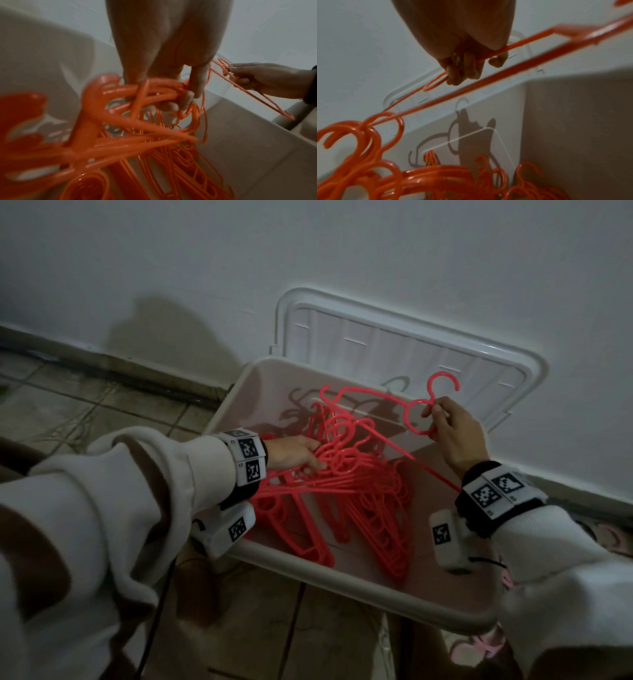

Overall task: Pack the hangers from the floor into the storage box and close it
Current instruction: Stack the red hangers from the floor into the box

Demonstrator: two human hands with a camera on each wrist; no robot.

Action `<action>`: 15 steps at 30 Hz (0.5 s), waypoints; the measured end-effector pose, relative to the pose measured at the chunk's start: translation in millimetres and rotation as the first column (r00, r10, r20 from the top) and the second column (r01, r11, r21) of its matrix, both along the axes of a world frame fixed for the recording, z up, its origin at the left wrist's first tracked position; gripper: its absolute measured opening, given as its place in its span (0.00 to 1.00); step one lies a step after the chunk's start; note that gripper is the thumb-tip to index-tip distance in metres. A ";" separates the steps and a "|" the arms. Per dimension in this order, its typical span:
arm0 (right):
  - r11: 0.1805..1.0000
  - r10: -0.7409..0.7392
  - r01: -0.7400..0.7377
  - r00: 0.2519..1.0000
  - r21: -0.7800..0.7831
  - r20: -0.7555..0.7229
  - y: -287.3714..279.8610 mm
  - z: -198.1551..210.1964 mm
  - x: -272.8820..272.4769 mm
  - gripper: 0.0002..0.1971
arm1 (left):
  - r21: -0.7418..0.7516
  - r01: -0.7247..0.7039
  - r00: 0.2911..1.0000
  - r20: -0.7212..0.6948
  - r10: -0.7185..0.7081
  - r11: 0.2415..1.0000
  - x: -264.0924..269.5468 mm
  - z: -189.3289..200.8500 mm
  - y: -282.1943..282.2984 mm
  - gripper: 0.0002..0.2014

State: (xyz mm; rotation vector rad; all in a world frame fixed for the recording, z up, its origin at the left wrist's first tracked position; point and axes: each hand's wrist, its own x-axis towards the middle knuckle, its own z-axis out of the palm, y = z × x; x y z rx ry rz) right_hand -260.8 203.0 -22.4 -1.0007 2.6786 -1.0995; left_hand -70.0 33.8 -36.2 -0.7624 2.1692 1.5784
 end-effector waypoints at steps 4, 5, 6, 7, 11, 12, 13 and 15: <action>0.990 0.130 -0.120 0.982 -0.077 0.134 -3.7 1.5 9.7 0.09 | 0.075 -0.040 0.998 0.057 0.035 0.996 -0.8 -4.7 -2.9 0.14; 0.985 0.160 -0.147 0.974 -0.092 0.158 -4.6 0.2 11.2 0.09 | 0.088 -0.039 0.997 0.073 0.033 0.995 -1.3 -5.6 -3.9 0.14; 0.981 0.184 -0.168 0.966 -0.100 0.184 -5.5 -2.0 12.0 0.09 | 0.103 -0.036 0.996 0.079 0.028 0.994 -1.5 -6.2 -4.1 0.14; 0.978 0.202 -0.184 0.955 -0.098 0.217 -6.1 -5.4 12.0 0.10 | 0.113 -0.032 0.996 0.084 0.022 0.993 -1.6 -6.1 -3.5 0.14; 0.966 0.257 -0.236 0.904 -0.103 0.341 -9.9 -13.5 17.7 0.12 | 0.104 -0.075 0.993 0.096 0.065 0.992 -3.3 -7.8 1.4 0.15; 0.965 0.260 -0.242 0.902 -0.097 0.345 -11.7 -14.9 19.4 0.12 | 0.095 -0.087 0.992 0.101 0.077 0.992 -3.4 -8.8 1.4 0.16; 0.965 0.261 -0.244 0.902 -0.093 0.344 -13.2 -15.6 20.6 0.12 | 0.092 -0.099 0.990 0.110 0.088 0.991 -3.7 -10.0 0.4 0.16; 0.966 0.259 -0.237 0.891 -0.104 0.372 -15.9 -16.3 22.9 0.11 | 0.097 -0.124 0.985 0.129 0.111 0.988 -3.5 -12.3 -2.8 0.17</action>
